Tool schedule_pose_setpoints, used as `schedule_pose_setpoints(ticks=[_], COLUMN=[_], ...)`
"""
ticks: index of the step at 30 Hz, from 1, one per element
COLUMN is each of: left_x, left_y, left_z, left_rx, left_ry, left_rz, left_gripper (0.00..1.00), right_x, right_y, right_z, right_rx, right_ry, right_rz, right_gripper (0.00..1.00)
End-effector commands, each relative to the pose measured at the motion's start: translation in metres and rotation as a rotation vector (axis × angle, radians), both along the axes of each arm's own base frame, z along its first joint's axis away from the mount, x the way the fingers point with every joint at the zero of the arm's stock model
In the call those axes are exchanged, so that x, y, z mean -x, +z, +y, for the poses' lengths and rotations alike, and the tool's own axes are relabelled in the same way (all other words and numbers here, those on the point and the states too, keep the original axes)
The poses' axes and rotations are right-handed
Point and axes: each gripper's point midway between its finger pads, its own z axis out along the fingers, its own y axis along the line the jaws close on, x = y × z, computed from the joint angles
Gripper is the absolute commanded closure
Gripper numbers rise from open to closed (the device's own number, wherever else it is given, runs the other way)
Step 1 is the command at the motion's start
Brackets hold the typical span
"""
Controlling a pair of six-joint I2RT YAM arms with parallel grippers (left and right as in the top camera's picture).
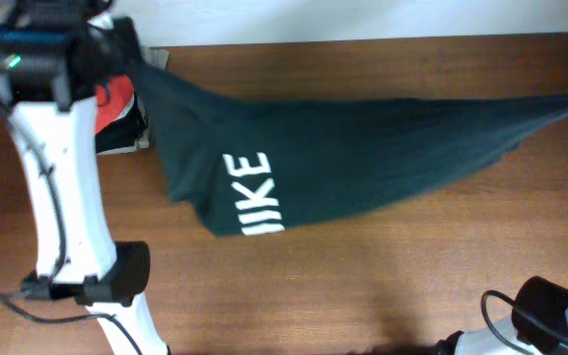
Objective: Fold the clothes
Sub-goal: 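Lift the T-shirt with both grippers and shake it out in the air, then lay the T-shirt flat on the table and release both grippers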
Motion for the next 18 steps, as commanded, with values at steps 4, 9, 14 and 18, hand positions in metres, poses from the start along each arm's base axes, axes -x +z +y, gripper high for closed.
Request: schedule_pose_setpoints(ticks=[4,9,14,18], left_x=[0.032,0.055,0.124,0.17], left_y=[-0.004,-0.015,-0.014,-0.022], left_z=[-0.005,-0.012,-0.008,-0.026], left_rx=[0.088,0.122,0.144,0.25], left_ry=[0.039,0.014,0.047,-0.01], left_rz=[0.068,0.14,0.175,0.21], left_gripper=[0.99,0.99,0.99,0.99], right_x=[0.056,0.088,0.112,0.13], right_y=[-0.039,-0.08,-0.085,-0.081], right_z=[0.023,0.016,0.006,-0.01], right_rx=[-0.025,0.017,0.0,-0.014], right_ry=[0.015,-0.067,-0.183,-0.298], right_rz=[0.142,0.262,0.26,0.238], right_gripper=[0.96,0.96,0.96,0.96])
